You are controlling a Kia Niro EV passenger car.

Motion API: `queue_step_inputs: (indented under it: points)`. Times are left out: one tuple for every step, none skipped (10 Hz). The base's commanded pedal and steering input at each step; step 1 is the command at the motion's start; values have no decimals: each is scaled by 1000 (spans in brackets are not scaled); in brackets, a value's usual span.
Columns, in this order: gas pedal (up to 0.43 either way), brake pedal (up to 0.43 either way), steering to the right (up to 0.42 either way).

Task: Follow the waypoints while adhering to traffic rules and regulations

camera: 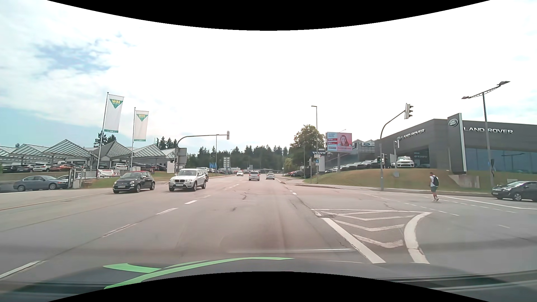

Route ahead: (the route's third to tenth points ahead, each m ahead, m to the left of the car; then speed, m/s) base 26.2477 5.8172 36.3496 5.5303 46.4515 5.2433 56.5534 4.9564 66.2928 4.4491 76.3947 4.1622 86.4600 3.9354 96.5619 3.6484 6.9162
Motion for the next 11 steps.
queue_step_inputs:
  points:
    - [220, 0, -3]
    - [220, 0, -6]
    - [220, 0, -6]
    - [220, 0, -5]
    - [220, 0, -4]
    - [220, 0, -4]
    - [220, 0, -4]
    - [220, 0, -4]
    - [220, 0, -3]
    - [220, 0, -3]
    - [220, 0, -2]
